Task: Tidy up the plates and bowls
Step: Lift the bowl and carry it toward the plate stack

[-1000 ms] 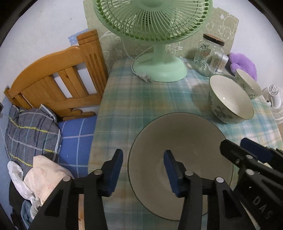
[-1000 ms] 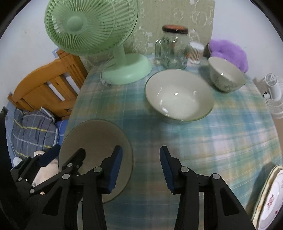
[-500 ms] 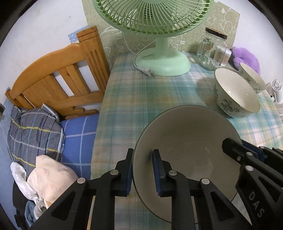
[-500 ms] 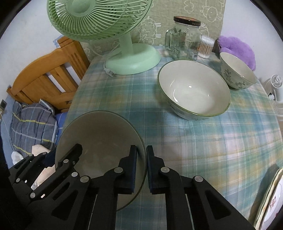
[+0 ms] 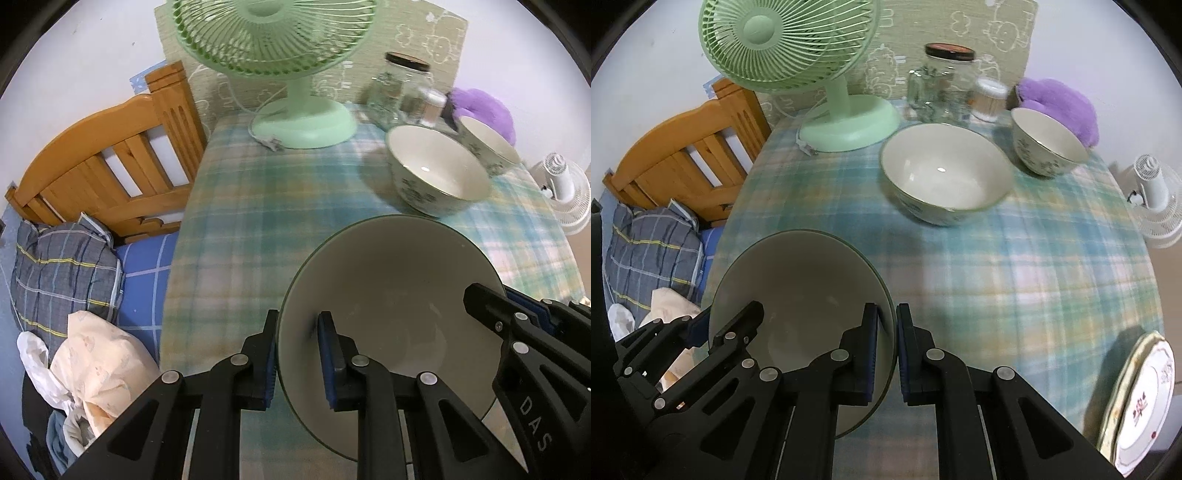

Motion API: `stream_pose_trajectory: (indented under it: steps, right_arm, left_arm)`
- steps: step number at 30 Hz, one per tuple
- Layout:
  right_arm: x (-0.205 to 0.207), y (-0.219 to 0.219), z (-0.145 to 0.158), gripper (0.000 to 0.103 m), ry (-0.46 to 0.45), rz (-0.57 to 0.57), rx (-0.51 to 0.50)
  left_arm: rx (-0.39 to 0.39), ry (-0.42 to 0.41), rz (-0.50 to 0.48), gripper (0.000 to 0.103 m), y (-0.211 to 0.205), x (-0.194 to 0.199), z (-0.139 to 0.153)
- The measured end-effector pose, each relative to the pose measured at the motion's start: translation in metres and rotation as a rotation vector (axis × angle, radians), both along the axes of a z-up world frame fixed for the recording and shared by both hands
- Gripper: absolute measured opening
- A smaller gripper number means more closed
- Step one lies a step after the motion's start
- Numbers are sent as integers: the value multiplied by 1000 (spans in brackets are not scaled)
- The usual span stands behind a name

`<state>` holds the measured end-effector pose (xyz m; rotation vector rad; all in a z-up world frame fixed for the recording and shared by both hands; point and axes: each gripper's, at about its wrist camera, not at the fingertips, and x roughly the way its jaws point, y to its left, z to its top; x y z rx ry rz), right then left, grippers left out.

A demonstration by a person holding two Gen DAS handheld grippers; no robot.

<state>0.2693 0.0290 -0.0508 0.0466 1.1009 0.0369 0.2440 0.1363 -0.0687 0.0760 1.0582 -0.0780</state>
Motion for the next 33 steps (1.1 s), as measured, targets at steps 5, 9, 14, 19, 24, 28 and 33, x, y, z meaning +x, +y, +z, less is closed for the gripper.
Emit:
stream_pose_trajectory:
  steps: [5, 9, 14, 19, 24, 28, 33]
  right_arm:
    - [-24, -22, 4, 13, 4, -13, -4]
    - [-42, -42, 8, 13, 6, -18, -8]
    - [-61, -66, 13, 13, 10, -24, -7]
    - [-84, -89, 16, 13, 24, -18, -6]
    - [-102, -114, 16, 13, 36, -15, -17]
    - [-113, -135, 11, 13, 64, -14, -10]
    - [-121, -154, 3, 13, 97, 5, -7]
  left_arm:
    - [6, 1, -21, 18, -22, -18, 4]
    - [6, 12, -32, 18, -43, -35, 6]
    - [16, 15, -46, 18, -66, -56, 12]
    - [25, 36, -44, 18, -92, -76, 12]
    - [28, 59, -50, 18, -118, -92, 7]
    - [23, 81, -44, 18, -136, -103, 3]
    - [29, 106, -25, 18, -150, -113, -5]
